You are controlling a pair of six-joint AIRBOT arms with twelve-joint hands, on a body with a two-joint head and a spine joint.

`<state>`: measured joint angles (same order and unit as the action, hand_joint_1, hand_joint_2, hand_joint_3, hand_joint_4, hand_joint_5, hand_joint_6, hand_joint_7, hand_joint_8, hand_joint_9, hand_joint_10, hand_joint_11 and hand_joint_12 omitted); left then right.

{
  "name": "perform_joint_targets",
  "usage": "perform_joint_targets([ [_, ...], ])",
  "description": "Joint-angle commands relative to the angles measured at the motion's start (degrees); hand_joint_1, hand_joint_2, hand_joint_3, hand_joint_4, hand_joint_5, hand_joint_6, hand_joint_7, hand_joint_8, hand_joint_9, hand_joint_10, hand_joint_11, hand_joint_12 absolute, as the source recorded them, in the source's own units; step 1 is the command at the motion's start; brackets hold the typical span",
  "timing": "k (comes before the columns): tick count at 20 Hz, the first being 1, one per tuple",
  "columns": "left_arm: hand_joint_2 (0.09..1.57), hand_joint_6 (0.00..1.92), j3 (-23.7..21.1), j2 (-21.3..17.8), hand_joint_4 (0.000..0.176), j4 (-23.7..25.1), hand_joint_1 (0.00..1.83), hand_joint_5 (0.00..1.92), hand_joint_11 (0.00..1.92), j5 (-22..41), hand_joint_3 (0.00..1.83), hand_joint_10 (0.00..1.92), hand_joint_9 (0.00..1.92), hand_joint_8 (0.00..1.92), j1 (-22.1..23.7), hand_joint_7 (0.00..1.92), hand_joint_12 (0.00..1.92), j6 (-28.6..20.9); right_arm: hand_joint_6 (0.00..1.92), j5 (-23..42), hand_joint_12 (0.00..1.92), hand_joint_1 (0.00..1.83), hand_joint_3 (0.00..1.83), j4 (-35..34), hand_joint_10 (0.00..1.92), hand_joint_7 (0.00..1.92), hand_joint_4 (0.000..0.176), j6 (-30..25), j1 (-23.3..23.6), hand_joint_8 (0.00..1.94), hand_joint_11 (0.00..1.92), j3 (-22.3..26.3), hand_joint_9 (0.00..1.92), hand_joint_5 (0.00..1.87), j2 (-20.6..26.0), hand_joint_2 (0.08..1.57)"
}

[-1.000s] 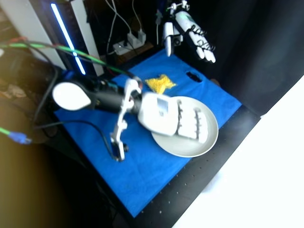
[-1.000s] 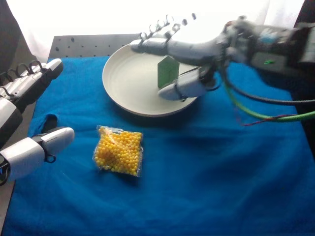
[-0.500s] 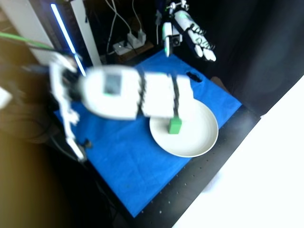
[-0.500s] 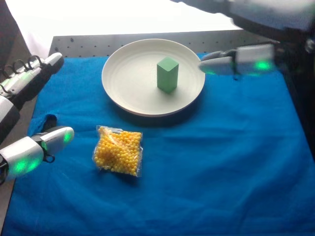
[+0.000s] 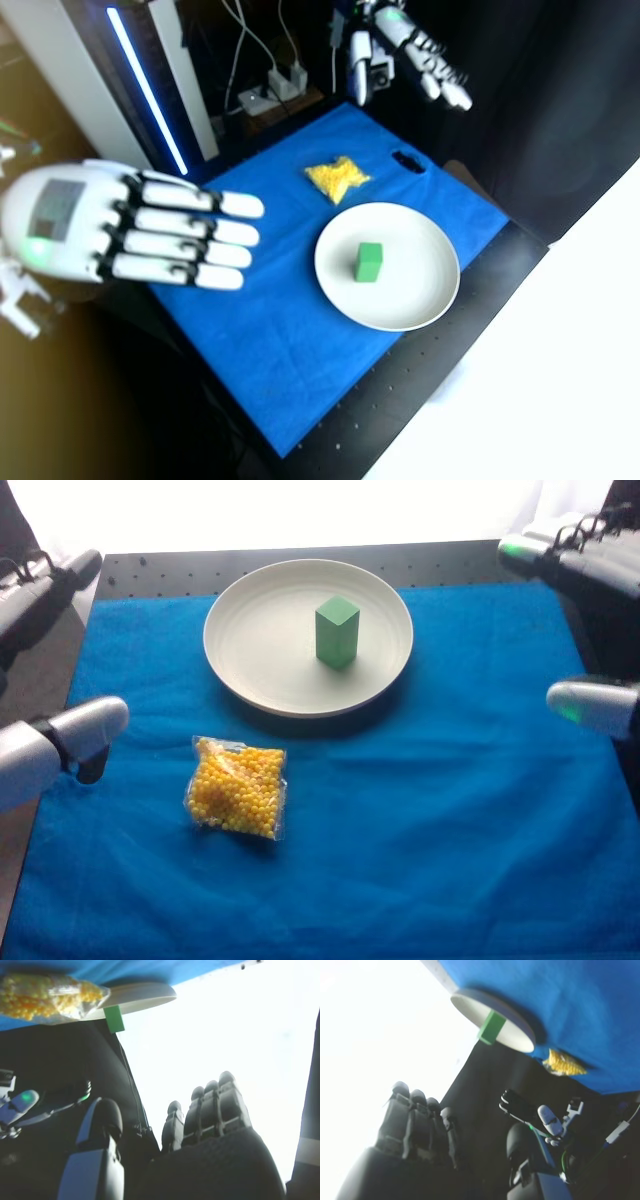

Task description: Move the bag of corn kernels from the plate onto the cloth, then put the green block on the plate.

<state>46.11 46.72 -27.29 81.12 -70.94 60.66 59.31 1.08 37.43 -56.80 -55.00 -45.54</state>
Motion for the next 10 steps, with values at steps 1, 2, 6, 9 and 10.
perform_joint_targets([
  [1, 1.28, 0.0, -0.18, -0.68, 0.176, 1.48, 0.35, 0.0, 0.0, 8.27, 0.01, 0.0, 0.0, 0.0, 0.49, 0.0, 0.0, -0.12, 0.0, 10.82, 0.05, 0.25, 0.0, -2.36, 0.0, 0.0, 0.07, 0.13, 0.26, 0.0, 0.0, 0.25, 0.0, 0.0, 0.83, 1.28],
  [2, 1.29, 0.0, -0.33, -1.11, 0.169, 1.74, 0.39, 0.0, 0.0, 8.92, 0.01, 0.0, 0.0, 0.0, 0.49, 0.0, 0.0, -0.1, 0.0, 12.03, 0.01, 0.29, 0.0, -2.72, 0.0, 0.0, 0.077, 0.7, -0.11, 0.0, 0.0, 1.01, 0.0, 0.0, 1.49, 1.28],
  [6, 1.27, 0.0, -0.86, -2.17, 0.172, 2.4, 0.33, 0.0, 0.0, 11.57, 0.0, 0.0, 0.0, 0.0, 0.47, 0.0, 0.0, 0.25, 0.0, 15.59, 0.0, 0.38, 0.0, -4.1, 0.0, 0.0, 0.077, 3.61, -0.59, 0.0, 0.0, 3.28, 0.0, 0.0, 3.9, 1.26],
  [9, 1.24, 0.0, -0.76, -2.58, 0.17, 2.9, 0.37, 0.0, 0.0, 12.46, 0.0, 0.0, 0.0, 0.0, 0.49, 0.0, 0.0, 0.38, 0.0, 20.73, 0.0, 0.48, 0.0, -6.63, 0.0, 0.0, 0.066, 5.03, -1.64, 0.0, 0.0, 3.87, 0.0, 0.0, 4.94, 1.23],
  [10, 1.24, 0.0, -0.76, -3.0, 0.154, 3.17, 0.38, 0.0, 0.0, 13.43, 0.0, 0.0, 0.0, 0.0, 0.51, 0.0, 0.0, 0.46, 0.0, 22.9, 0.0, 0.46, 0.0, -7.16, 0.0, 0.0, 0.039, 5.11, -1.85, 0.0, 0.0, 4.07, 0.0, 0.0, 5.47, 1.24],
])
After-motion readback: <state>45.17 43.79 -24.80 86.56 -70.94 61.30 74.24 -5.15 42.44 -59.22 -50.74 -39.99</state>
